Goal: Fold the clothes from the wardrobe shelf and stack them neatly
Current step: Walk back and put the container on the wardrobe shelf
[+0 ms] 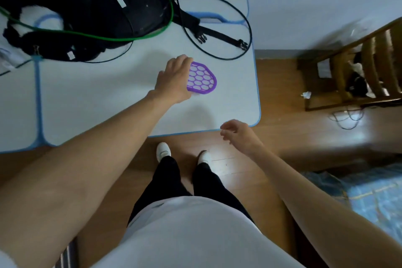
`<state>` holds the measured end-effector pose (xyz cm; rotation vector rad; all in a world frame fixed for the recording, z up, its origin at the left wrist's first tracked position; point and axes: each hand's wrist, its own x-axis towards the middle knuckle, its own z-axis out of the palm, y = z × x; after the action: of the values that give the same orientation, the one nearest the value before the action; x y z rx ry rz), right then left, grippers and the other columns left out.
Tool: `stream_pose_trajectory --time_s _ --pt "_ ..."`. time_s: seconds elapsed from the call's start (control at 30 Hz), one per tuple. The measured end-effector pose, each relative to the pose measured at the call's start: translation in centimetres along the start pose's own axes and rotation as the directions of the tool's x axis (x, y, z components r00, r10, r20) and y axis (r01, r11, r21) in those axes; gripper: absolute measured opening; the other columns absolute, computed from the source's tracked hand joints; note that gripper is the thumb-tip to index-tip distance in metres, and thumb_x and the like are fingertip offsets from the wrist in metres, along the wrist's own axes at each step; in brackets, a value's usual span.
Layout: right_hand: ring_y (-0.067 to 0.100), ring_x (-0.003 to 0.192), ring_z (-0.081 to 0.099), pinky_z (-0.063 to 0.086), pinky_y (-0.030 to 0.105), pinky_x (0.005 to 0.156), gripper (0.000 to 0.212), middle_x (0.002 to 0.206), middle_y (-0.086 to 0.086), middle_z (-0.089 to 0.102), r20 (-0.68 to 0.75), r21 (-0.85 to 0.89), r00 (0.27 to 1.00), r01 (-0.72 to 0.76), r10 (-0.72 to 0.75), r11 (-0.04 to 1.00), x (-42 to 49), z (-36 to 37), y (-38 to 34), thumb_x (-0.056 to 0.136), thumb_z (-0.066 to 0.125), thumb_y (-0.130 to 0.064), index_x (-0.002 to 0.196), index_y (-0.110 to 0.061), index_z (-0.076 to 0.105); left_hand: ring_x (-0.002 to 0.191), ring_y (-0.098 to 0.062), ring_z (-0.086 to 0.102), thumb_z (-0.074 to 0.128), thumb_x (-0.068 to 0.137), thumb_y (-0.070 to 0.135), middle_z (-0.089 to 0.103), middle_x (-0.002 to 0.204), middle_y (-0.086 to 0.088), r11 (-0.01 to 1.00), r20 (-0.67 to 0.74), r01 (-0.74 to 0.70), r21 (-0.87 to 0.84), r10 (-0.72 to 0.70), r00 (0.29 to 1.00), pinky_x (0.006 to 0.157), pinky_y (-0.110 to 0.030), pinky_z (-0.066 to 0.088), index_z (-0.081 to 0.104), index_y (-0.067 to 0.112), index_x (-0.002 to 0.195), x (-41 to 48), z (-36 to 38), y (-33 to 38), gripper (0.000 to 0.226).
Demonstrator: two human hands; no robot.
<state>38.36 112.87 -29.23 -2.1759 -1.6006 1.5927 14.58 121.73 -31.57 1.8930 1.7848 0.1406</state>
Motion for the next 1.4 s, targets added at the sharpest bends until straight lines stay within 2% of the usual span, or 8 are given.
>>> stream_pose_trajectory --time_s 0.13,0.27,0.5,0.73,0.9,1.13,1.3,1.4 --pt "0.01 0.08 0.06 0.046 0.02 0.068 0.038 0.116 -0.001 0.061 -0.132 -0.103 0.981 0.129 -0.142 0.986 2.5 -1.6 -3.8 0.09 0.064 -0.014 0.127 -0.017 0.055 0.128 -0.031 0.041 0.086 0.067 0.024 0.038 0.142 -0.007 0.999 -0.064 0.034 0.01 -0.034 0.997 0.081 -0.05 0.051 0.034 0.015 0.14 -0.6 0.7 0.1 0.09" --pt "0.019 0.114 0.055 0.05 0.033 0.091 0.071 0.141 0.005 0.045 -0.021 -0.245 0.96 0.265 -0.278 0.933 4.8 -2.5 -7.1 0.087 0.071 -0.018 0.148 -0.018 0.033 0.119 -0.03 0.048 0.085 0.068 0.025 0.042 0.136 -0.007 0.996 -0.05 0.087 -0.02 -0.088 0.995 0.071 -0.041 0.051 0.031 0.018 0.141 -2.4 2.2 0.7 0.092" --pt "0.03 0.13 0.045 0.045 0.045 0.103 0.105 0.146 0.009 0.04 0.359 -0.432 0.871 0.474 -0.336 0.768 7.2 -0.8 -7.3 0.072 0.084 -0.033 0.153 -0.022 0.02 0.115 -0.025 0.051 0.087 0.061 0.036 0.043 0.133 -0.002 0.951 -0.063 0.301 -0.074 -0.306 0.95 0.072 -0.04 0.053 0.027 0.023 0.139 -6.9 5.7 2.9 0.099" --pt "0.029 0.116 0.055 0.047 0.038 0.08 0.097 0.135 0.004 0.046 0.593 -0.541 0.624 0.777 -0.51 0.322 8.7 -0.4 -6.8 0.07 0.08 -0.041 0.147 -0.029 0.021 0.114 -0.024 0.053 0.089 0.056 0.036 0.047 0.129 -0.003 0.818 -0.076 0.519 -0.249 -0.551 0.831 0.081 -0.037 0.051 0.03 0.025 0.137 -9.7 7.2 5.1 0.101" --pt "0.02 0.113 0.058 0.046 0.031 0.085 0.102 0.132 -0.002 0.053 0.71 -0.414 0.513 0.858 -0.482 0.303 7.3 -0.4 -7.2 0.059 0.086 -0.055 0.142 -0.025 0.033 0.117 -0.018 0.055 0.091 0.057 0.034 0.05 0.133 -0.001 0.719 -0.062 0.522 -0.459 -0.611 0.789 0.095 -0.039 0.054 0.036 0.023 0.142 -14.1 6.7 6.2 0.102" --pt "0.015 0.115 0.056 0.05 0.028 0.087 0.099 0.133 -0.003 0.056 0.774 -0.292 0.399 0.914 -0.491 0.283 1.0 3.6 -10.4 0.056 0.091 -0.045 0.137 -0.025 0.039 0.098 0.001 0.066 0.082 0.076 0.006 0.065 0.113 0.01 0.221 -0.04 0.269 -0.937 -0.836 0.547 0.075 -0.015 0.053 0.053 0.027 0.121 -25.2 5.1 7.0 0.057" --pt "0.014 0.113 0.057 0.058 0.033 0.086 0.095 0.129 -0.005 0.057 0.813 -0.157 0.227 0.972 -0.537 0.173 -7.7 7.9 -13.0 0.057 0.09 -0.046 0.136 -0.026 0.041 0.088 -0.018 0.068 0.065 0.09 0.025 0.07 0.102 0.0 -0.279 0.212 -0.169 -0.945 -0.919 0.333 0.057 -0.03 0.058 0.069 0.028 0.098 -35.7 4.5 8.0 0.009" --pt "0.015 0.115 0.058 0.057 0.041 0.092 0.09 0.128 -0.004 0.058 0.85 -0.072 0.106 0.994 -0.516 0.086 -14.7 11.0 -14.0 0.062 0.088 -0.042 0.137 -0.025 0.041 0.099 -0.027 0.07 0.061 0.087 0.057 0.07 0.107 0.0 -0.268 0.164 -0.321 -0.908 -0.934 0.317 0.082 -0.049 0.059 0.07 0.025 0.104 -42.6 3.6 9.3 0.037"
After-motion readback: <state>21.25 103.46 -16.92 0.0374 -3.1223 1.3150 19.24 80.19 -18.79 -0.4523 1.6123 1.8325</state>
